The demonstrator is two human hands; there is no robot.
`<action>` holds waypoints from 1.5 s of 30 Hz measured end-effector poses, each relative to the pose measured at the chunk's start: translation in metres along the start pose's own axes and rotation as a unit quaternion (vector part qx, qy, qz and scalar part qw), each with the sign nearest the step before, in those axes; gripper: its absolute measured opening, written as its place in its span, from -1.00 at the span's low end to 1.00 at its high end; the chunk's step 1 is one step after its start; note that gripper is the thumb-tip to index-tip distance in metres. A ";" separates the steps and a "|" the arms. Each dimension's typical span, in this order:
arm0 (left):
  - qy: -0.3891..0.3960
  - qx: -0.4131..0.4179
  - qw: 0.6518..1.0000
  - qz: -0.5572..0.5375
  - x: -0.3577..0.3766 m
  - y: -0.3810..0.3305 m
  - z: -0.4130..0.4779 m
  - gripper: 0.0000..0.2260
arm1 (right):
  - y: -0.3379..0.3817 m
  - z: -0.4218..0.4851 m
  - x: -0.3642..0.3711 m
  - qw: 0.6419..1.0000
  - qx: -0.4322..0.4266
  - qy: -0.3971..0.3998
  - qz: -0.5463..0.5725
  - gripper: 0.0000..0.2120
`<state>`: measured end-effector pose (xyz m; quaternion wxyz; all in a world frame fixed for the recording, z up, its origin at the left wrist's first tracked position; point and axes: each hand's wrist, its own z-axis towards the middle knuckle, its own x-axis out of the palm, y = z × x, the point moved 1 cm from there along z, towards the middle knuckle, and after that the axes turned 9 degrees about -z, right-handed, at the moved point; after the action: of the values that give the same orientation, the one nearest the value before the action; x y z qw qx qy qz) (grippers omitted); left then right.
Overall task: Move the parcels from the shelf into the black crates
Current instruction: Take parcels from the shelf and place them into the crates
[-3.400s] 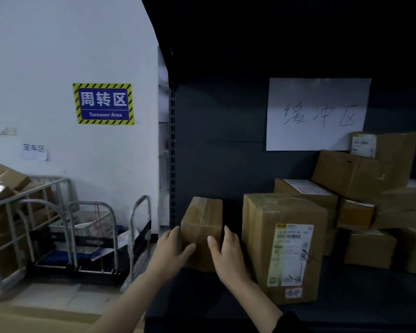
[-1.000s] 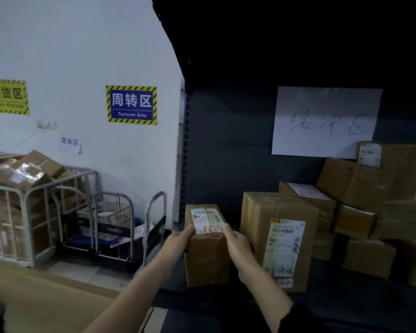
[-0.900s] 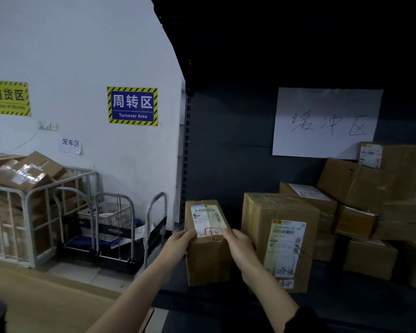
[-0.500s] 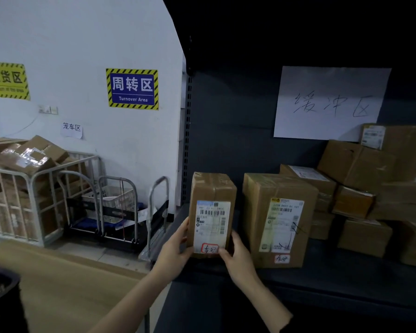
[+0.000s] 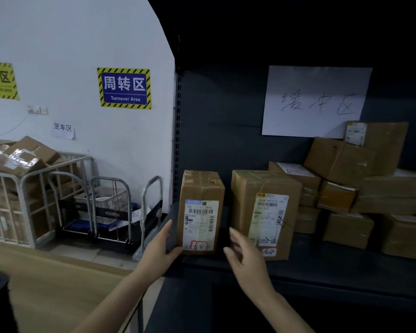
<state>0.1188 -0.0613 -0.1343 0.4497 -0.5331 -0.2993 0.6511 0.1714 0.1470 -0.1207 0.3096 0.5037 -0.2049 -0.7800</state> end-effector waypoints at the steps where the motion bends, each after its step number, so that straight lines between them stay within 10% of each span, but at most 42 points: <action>1: 0.001 0.001 1.000 -0.003 -0.001 -0.002 0.001 -0.28 | -0.003 -0.004 -0.014 1.000 -0.001 -0.029 0.000 -0.57; 7: 0.097 -0.019 0.989 -0.106 -0.005 -0.016 0.021 -0.30 | -0.043 0.010 -0.088 0.981 0.086 -0.172 0.030 -0.60; 17: 0.142 -0.044 0.972 -0.183 0.014 -0.019 0.036 -0.20 | -0.098 0.048 -0.083 0.950 0.218 0.039 0.220 -0.74; 27: 0.078 -0.043 0.985 -0.149 0.028 -0.028 0.023 -0.48 | -0.090 0.036 -0.066 0.965 0.198 0.029 0.170 -0.53; 45: -0.048 -0.054 0.973 -0.219 0.005 -0.066 -0.029 -0.74 | -0.049 0.012 -0.088 0.981 0.085 -0.001 0.175 -0.89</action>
<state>0.1644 -0.0317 -0.0868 0.5375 -0.4462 -0.4643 0.5445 0.1731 0.2433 -0.0887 0.3974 0.4837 -0.3557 -0.6939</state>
